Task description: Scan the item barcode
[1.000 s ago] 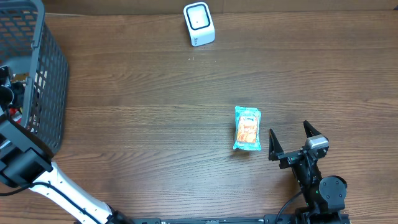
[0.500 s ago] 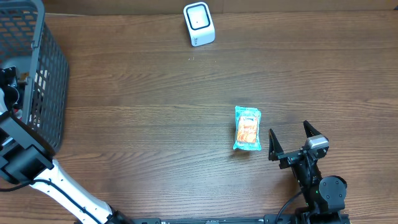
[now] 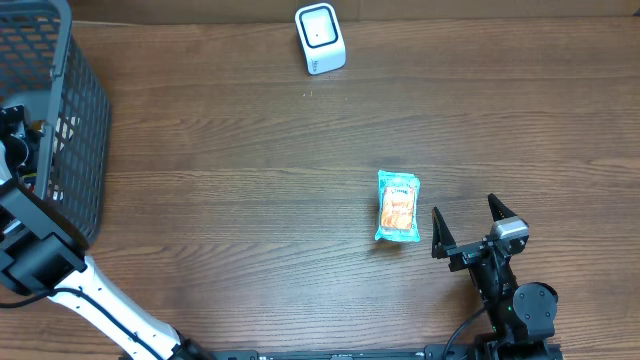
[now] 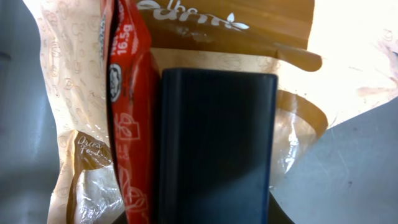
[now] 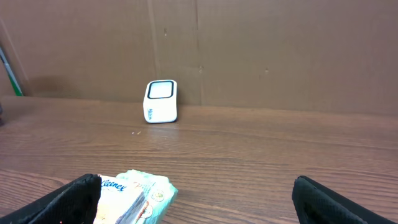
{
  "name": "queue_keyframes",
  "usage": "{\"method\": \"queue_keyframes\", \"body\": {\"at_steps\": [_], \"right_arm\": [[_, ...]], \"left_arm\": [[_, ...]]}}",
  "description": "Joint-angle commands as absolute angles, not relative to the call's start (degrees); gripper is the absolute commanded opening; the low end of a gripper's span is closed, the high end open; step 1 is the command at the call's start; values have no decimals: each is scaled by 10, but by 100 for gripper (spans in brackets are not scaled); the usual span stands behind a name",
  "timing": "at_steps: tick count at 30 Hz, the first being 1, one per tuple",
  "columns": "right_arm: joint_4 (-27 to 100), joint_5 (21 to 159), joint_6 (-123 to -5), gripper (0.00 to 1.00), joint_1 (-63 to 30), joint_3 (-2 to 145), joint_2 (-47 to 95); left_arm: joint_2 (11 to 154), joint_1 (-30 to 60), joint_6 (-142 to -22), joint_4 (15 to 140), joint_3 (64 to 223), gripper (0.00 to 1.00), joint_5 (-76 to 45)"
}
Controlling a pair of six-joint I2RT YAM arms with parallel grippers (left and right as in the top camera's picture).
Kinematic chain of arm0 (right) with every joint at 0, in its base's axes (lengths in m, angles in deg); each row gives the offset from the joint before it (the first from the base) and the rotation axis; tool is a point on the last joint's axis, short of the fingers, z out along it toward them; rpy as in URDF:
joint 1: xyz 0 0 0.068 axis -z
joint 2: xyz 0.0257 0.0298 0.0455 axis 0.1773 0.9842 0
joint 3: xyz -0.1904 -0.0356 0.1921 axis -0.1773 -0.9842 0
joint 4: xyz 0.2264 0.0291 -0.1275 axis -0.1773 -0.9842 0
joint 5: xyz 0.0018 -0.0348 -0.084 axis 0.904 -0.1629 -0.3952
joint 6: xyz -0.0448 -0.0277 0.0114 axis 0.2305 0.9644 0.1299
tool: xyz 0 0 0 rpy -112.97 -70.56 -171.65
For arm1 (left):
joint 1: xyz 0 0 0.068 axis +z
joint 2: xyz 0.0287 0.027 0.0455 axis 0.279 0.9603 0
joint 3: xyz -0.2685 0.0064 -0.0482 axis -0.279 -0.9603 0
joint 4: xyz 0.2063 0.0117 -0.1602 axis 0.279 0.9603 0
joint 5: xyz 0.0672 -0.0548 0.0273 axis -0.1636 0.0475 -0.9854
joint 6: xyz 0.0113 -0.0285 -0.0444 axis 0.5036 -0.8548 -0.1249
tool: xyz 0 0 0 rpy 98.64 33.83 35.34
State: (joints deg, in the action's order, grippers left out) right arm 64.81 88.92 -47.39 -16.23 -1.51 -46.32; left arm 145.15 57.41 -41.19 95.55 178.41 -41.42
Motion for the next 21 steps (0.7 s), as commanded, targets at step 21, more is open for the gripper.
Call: {"method": "queue_keyframes", "body": {"at_steps": [21], "right_arm": [[651,884,-472,100,-161,-21,-465]], "left_arm": [[1357,574,-518,1040,1916,4,-407]]}}
